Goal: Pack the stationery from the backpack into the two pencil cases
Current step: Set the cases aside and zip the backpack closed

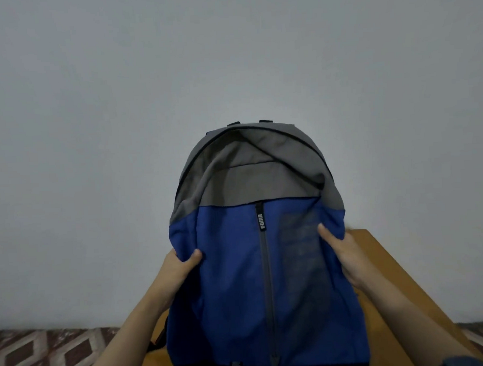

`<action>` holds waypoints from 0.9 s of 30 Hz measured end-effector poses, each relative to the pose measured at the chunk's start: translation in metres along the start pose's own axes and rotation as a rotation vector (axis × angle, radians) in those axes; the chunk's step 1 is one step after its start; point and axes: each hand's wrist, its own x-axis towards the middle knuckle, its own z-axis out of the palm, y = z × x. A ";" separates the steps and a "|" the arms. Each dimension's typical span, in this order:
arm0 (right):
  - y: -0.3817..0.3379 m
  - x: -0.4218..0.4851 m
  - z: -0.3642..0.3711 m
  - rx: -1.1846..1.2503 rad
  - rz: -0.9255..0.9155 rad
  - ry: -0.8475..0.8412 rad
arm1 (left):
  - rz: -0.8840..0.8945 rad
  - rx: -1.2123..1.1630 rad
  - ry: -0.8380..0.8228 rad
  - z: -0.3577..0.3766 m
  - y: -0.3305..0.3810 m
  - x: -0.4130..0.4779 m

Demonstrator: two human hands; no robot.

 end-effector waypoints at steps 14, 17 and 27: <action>0.031 -0.011 0.013 -0.126 0.096 -0.016 | -0.091 0.070 0.093 0.016 -0.033 0.000; 0.028 0.006 0.015 -0.115 0.085 -0.025 | -0.106 0.057 0.128 0.012 -0.025 0.019; -0.005 0.172 0.025 -0.064 -0.071 0.013 | 0.054 0.014 0.146 0.010 0.023 0.182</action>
